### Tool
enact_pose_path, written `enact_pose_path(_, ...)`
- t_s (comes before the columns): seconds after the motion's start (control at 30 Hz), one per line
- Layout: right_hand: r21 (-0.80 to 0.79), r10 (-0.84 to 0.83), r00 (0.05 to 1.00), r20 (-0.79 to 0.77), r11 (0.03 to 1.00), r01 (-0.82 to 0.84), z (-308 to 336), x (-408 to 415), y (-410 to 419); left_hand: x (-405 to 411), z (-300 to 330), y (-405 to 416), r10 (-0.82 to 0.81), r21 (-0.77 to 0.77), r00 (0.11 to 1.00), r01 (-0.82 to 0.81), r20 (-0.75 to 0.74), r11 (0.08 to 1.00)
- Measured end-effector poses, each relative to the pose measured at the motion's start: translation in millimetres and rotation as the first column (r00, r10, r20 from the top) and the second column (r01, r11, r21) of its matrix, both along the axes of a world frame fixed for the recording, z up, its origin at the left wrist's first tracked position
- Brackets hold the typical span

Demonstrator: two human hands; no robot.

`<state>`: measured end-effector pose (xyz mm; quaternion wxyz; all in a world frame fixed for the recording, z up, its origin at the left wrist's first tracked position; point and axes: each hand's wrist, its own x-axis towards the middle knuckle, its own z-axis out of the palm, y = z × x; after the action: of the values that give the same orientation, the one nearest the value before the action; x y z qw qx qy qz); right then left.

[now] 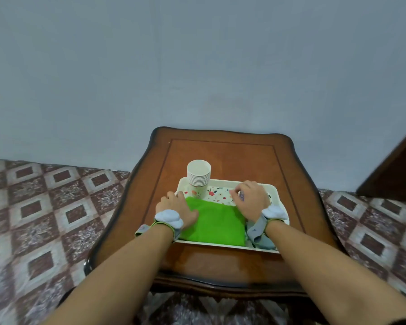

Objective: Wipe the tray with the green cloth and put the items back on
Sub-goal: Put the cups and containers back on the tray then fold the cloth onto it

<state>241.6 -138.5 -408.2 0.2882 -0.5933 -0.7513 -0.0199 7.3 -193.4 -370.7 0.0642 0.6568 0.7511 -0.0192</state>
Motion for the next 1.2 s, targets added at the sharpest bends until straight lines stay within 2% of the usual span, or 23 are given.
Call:
enact_pose_path(0.03, 0.065, -0.091, 0.996, -0.015, 0.994, 0.092, -1, 9, -2, -2, -6, 3, -0.006, 0.059, 1.0, 0.005, 0.01, 0.998)
enact_pose_path(0.1, 0.069, -0.28, 0.959, -0.038, 0.957, 0.282, -3, 26, -10, -6, -18, 12, -0.036, 0.14, 0.999, 0.034, 0.012, 0.99)
enact_pose_path(0.17, -0.01, -0.395, 0.917, -0.046, 0.918, 0.395, -9, 43, -18, -10, -27, 17, -0.058, 0.145, 0.997, 0.051, 0.042, 0.988)
enact_pose_path(0.27, -0.185, -0.484, 0.871, -0.081, 0.866, 0.464, -23, 64, -22, -19, -41, 25, -0.015, 0.096, 0.992, 0.003, 0.125, 0.995)
enact_pose_path(0.37, -0.394, -0.431, 0.899, -0.082, 0.842, 0.368, -36, 79, -19, -23, -56, 34, -0.028, 0.047, 0.988, 0.021, 0.154, 0.999)
enact_pose_path(0.47, -0.464, -0.354, 0.931, -0.09, 0.842, 0.276, -44, 87, -10, -25, -71, 41, -0.047, 0.061, 0.987, 0.038, 0.155, 0.997)
enact_pose_path(0.67, -0.487, -0.401, 0.899, -0.176, 0.829, 0.274, -41, 88, 22, -24, -82, 75, -0.074, 0.111, 0.976, 0.052, 0.204, 0.992)
enact_pose_path(0.83, -0.47, -0.396, 0.902, -0.169, 0.837, 0.28, -36, 85, 62, -23, -85, 117, -0.041, 0.192, 0.995, 0.024, 0.089, 0.981)
enact_pose_path(1.03, -0.465, -0.393, 0.899, -0.194, 0.843, 0.269, -34, 84, 111, -25, -87, 167, -0.063, 0.16, 0.984, 0.037, 0.164, 0.986)
enact_pose_path(1.2, -0.485, -0.436, 0.865, -0.25, 0.829, 0.278, -31, 82, 121, -24, -79, 177, -0.025, 0.175, 0.99, 0.001, 0.136, 0.985)
